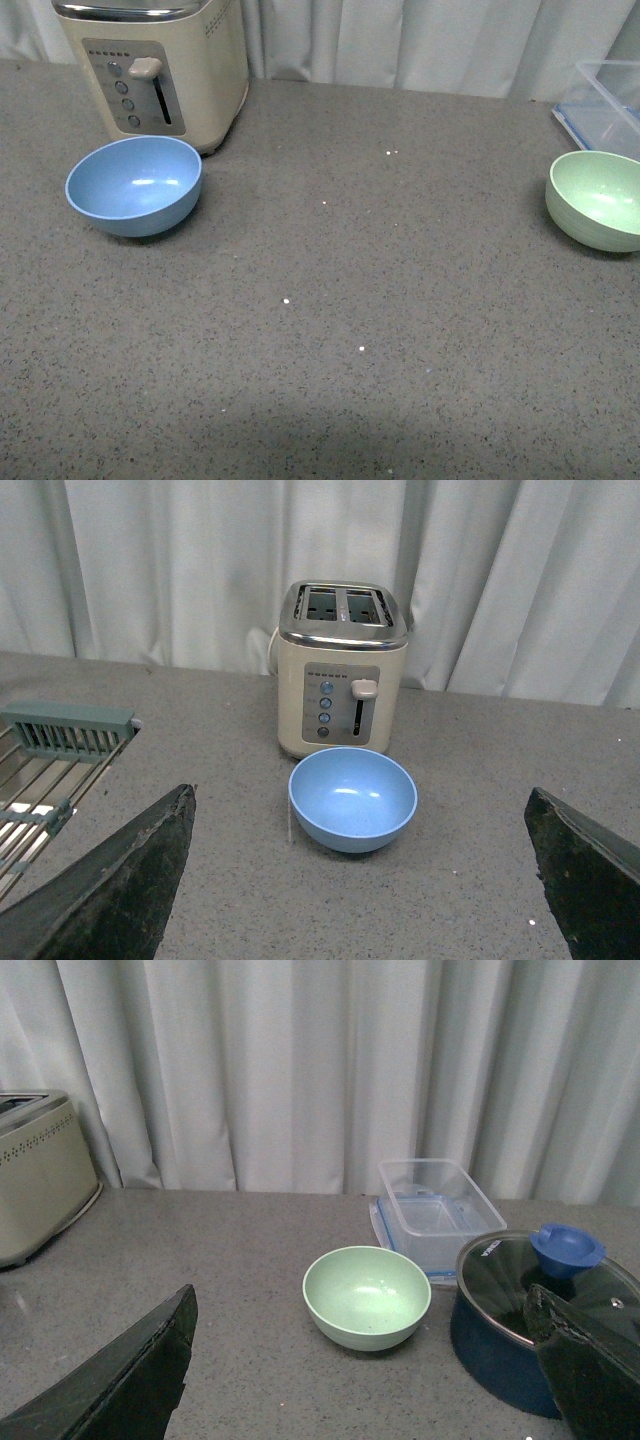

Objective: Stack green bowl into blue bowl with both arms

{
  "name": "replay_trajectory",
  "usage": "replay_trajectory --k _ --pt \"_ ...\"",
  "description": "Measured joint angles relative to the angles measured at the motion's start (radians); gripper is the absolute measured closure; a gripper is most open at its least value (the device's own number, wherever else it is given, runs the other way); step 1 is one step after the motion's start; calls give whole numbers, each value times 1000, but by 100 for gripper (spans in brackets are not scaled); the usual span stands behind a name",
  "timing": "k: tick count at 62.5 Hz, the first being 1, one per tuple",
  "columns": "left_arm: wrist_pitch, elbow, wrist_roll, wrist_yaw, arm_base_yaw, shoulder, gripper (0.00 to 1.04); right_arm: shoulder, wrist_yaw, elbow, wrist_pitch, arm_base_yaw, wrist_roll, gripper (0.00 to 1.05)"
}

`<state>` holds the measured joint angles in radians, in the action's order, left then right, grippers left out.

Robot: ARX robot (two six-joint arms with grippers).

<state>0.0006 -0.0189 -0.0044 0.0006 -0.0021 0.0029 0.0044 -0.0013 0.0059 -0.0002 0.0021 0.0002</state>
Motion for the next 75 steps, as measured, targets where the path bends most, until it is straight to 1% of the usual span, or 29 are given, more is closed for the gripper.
replay_trajectory --k 75 --pt "0 0 0 0 0 0 6 0 0 0 0 0 0 9"
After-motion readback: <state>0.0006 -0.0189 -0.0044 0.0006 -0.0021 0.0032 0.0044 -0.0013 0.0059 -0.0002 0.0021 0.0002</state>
